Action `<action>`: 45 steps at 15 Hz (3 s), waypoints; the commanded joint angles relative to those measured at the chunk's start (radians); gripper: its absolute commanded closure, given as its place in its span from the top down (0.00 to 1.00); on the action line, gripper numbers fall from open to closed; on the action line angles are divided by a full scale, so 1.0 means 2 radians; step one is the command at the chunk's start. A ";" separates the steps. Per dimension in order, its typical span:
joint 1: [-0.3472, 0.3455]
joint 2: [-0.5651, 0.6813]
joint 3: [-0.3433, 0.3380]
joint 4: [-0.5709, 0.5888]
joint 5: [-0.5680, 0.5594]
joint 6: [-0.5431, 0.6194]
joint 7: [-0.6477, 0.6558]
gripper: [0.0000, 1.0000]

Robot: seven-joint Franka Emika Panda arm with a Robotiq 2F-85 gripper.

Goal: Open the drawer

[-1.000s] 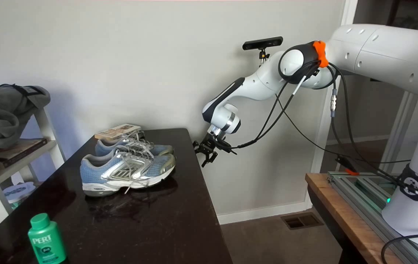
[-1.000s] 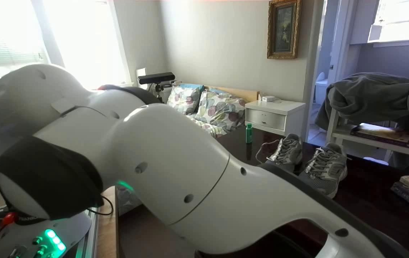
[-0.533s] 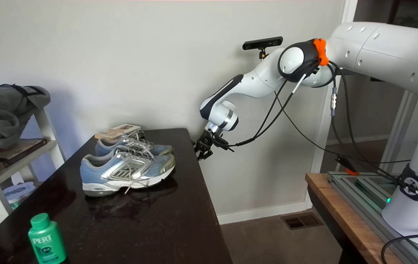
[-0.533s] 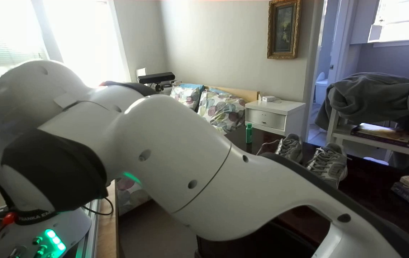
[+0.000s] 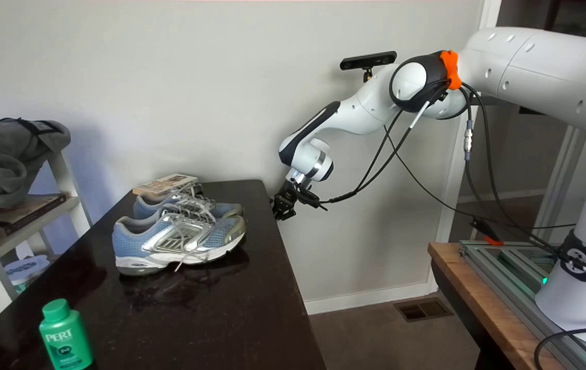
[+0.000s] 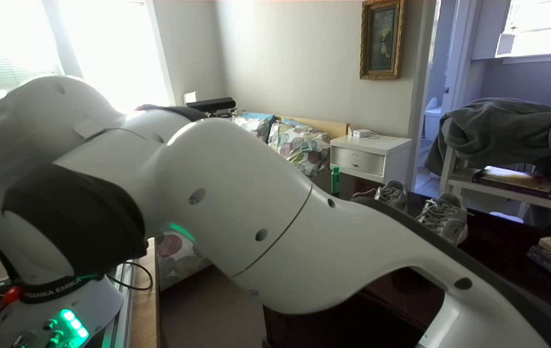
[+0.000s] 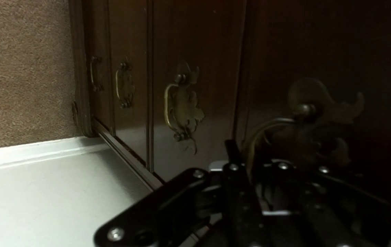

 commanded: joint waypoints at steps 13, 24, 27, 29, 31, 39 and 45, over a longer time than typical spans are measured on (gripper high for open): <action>0.019 -0.056 -0.079 -0.075 -0.021 0.004 0.005 0.02; 0.017 -0.063 -0.129 -0.085 -0.046 -0.053 -0.002 0.02; 0.014 -0.066 -0.155 -0.088 -0.048 -0.076 -0.017 0.02; 0.015 -0.068 -0.166 -0.090 -0.047 -0.084 -0.021 0.02; 0.018 -0.068 -0.175 -0.091 -0.048 -0.091 -0.023 0.02; 0.026 -0.071 -0.189 -0.106 -0.047 -0.105 -0.013 0.02; 0.020 -0.076 -0.185 -0.116 -0.060 -0.112 -0.005 0.02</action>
